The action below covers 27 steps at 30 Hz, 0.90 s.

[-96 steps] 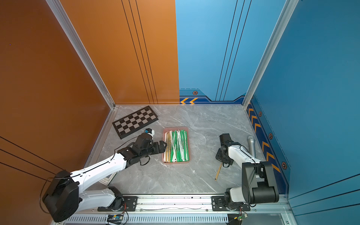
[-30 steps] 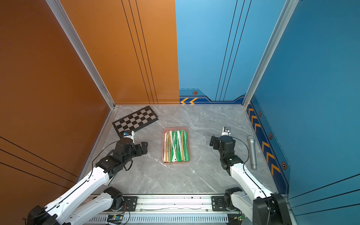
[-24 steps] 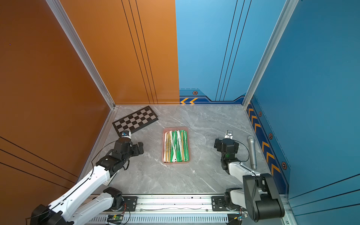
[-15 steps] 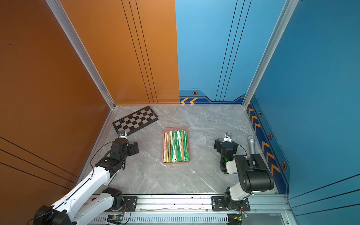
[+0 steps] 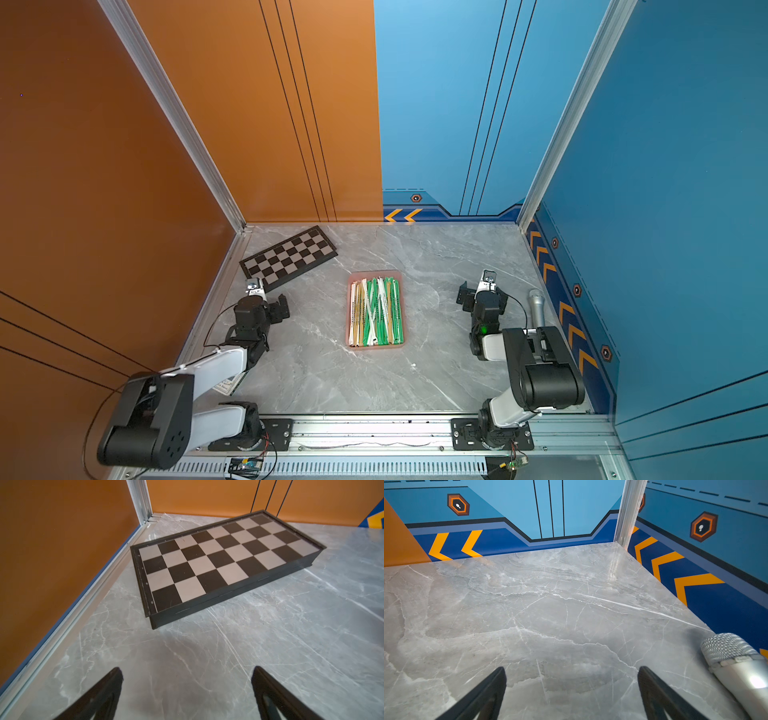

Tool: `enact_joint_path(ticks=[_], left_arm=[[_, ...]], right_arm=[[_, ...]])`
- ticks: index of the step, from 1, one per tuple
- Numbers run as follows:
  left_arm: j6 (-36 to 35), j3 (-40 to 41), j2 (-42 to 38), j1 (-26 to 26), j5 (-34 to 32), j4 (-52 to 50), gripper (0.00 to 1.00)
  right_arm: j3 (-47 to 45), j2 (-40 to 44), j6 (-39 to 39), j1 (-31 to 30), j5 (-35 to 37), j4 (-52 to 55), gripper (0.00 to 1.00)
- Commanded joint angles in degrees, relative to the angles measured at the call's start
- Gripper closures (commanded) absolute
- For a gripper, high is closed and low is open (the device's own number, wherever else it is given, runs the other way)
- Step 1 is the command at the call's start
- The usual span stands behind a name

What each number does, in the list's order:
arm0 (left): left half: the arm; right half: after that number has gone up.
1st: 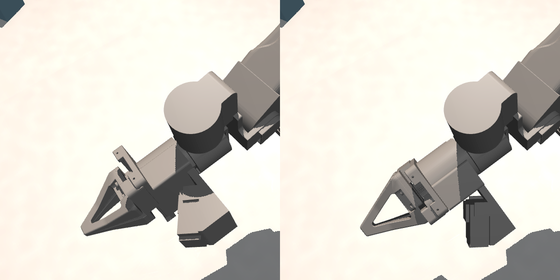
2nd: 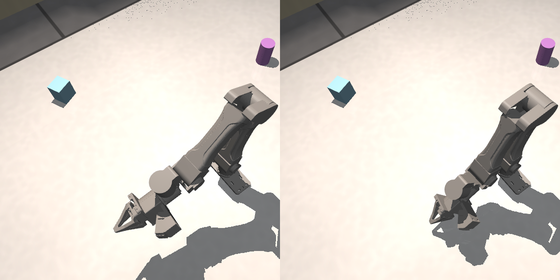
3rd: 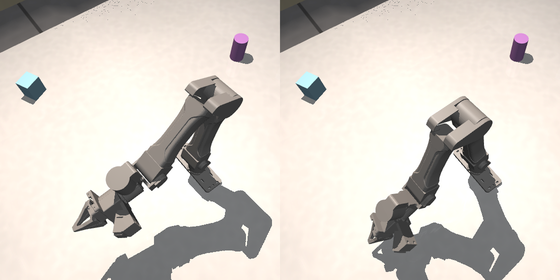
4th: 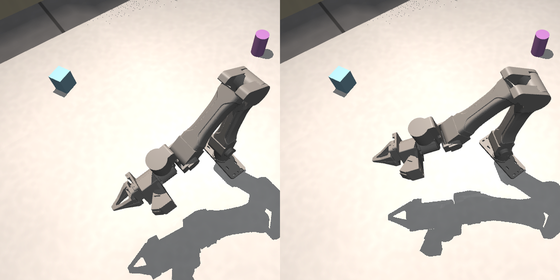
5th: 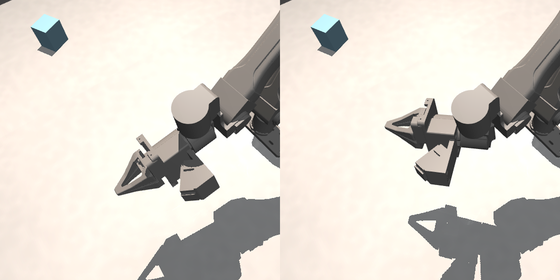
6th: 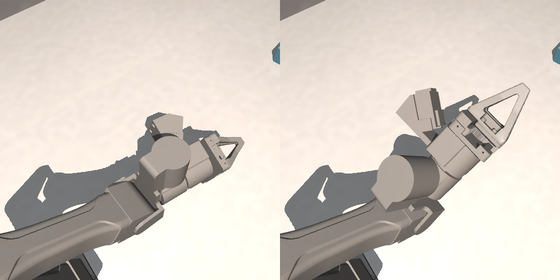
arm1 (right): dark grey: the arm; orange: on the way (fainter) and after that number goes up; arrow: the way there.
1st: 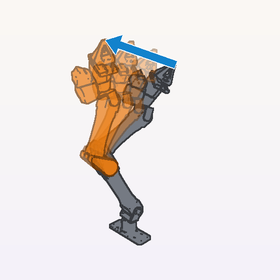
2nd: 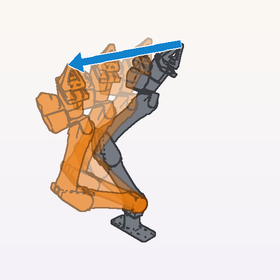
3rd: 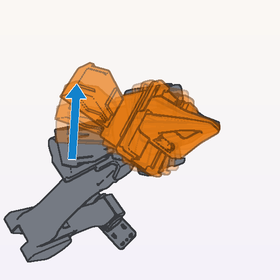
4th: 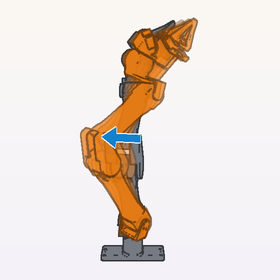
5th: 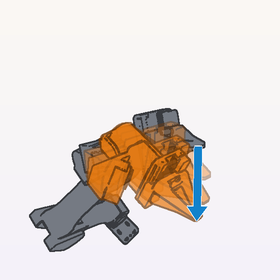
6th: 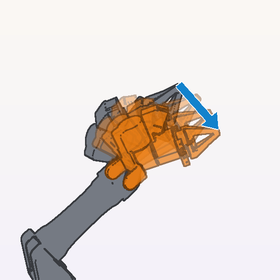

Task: Put the straws into the storage box
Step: Reset both arms

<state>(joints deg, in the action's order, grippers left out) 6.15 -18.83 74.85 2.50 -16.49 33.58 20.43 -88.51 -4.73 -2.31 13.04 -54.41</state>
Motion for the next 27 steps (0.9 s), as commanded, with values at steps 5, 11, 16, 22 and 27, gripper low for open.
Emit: enact_joint_path(ticks=[5,11,16,22,27], left_arm=[[-1.8,2.6,6.4,-1.8,-0.5,20.8,0.01],[-6.0,5.7,15.8,-0.5,5.0,37.2,0.01],[-7.0,3.5,15.4,0.0,6.1,32.7,0.01],[-6.4,1.6,15.1,0.0,4.5,28.5,0.01],[-6.2,1.5,15.1,0.0,3.7,28.5,0.01]], right_arm=[[-0.7,0.2,0.7,-0.2,-0.3,-0.3,0.00],[-0.8,0.1,-0.9,-0.3,4.1,-0.5,0.00],[-0.6,0.2,-0.7,-0.6,4.8,-0.1,0.00],[-0.5,0.1,-0.6,-0.8,4.8,0.1,0.00],[-0.4,0.1,-0.5,-0.8,4.9,0.1,0.00]])
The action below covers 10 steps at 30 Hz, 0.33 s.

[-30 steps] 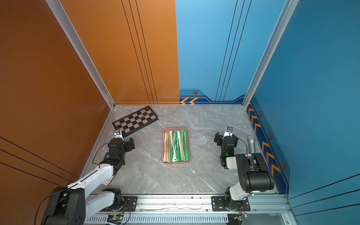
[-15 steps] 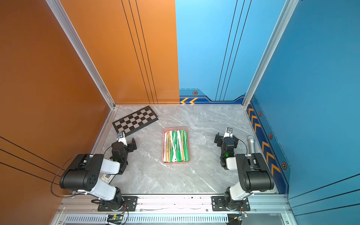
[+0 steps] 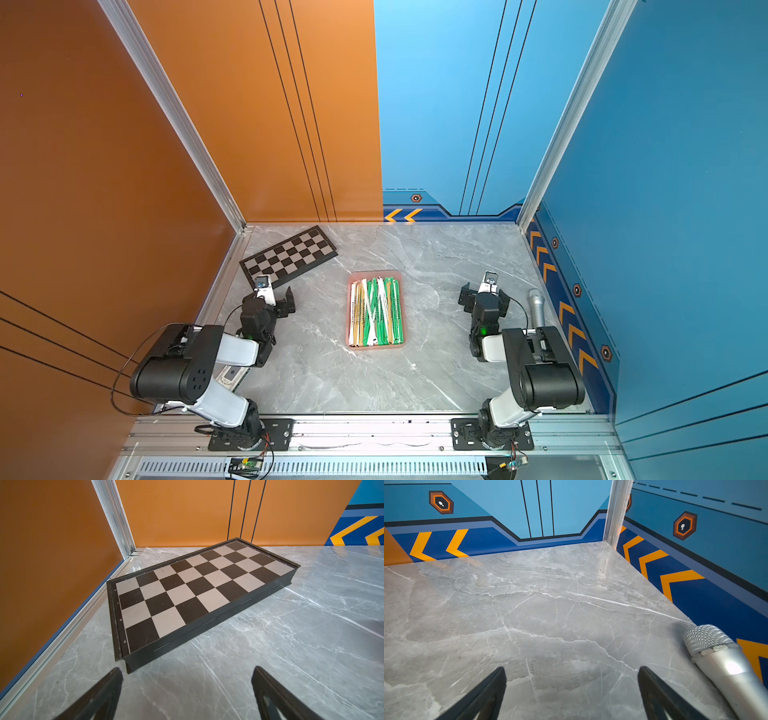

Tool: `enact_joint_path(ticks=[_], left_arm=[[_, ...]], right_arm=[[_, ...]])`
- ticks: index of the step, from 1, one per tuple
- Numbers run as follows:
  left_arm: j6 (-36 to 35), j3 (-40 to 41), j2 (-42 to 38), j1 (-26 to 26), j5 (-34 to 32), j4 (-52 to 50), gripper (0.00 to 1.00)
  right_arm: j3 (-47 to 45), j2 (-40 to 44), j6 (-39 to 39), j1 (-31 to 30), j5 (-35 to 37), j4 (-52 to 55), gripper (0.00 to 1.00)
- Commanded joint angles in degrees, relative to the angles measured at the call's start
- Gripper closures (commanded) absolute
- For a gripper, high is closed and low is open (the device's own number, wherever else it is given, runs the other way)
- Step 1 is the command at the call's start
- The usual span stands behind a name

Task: Put the straws into the storage box
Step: Reset both arms

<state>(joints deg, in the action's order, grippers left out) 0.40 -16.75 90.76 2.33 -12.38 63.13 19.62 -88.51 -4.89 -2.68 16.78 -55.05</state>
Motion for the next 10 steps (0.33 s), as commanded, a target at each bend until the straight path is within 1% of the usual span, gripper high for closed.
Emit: enact_joint_path(ticks=[1,10], left_arm=[[-0.4,-0.6,-0.8,0.1,-0.6,-1.1,0.01],[-0.3,-0.6,-0.8,0.1,-0.7,-1.0,0.01]], right_arm=[[0.4,0.1,-0.4,-0.4,1.1,0.7,0.00],[0.6,0.0,0.5,-1.4,1.9,0.9,0.00]])
